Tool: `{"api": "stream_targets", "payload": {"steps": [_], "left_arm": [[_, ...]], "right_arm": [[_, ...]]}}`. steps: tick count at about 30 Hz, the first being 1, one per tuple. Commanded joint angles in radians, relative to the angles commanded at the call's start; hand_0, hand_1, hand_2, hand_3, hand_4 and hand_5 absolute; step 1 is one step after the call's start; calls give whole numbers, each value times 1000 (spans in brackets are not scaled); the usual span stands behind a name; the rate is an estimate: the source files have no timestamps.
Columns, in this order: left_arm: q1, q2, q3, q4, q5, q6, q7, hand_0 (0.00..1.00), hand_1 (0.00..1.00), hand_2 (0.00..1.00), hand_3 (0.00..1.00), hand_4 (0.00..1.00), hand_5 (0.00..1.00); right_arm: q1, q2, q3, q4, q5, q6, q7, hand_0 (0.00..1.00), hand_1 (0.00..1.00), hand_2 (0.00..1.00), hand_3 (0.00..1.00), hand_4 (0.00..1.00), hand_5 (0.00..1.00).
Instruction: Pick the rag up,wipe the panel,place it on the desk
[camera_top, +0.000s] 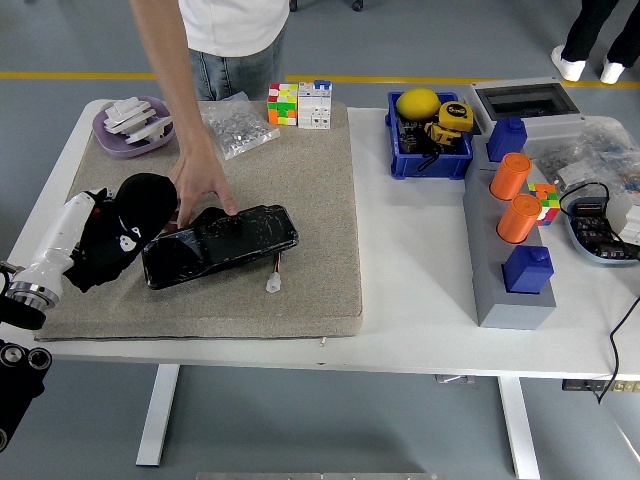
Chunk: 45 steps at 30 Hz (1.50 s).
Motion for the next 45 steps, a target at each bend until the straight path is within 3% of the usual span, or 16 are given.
{"api": "stream_targets", "payload": {"steps": [11, 16, 45], "left_arm": [[-8, -4, -8, 38, 43, 5, 12, 246, 254, 539, 500, 488, 2], [2, 0, -21, 9, 99, 13, 44, 246, 254, 539, 500, 488, 2], [-39, -23, 98, 51, 99, 3, 59, 244, 256, 541, 503, 499, 2]], "right_arm": [[2, 0, 4, 0, -3, 0, 2, 811, 673, 679, 594, 981, 452], [0, 4, -5, 0, 8, 3, 2, 811, 673, 679, 594, 981, 452], [7, 0, -1, 0, 6, 6, 5, 811, 674, 680, 595, 981, 452]]}}
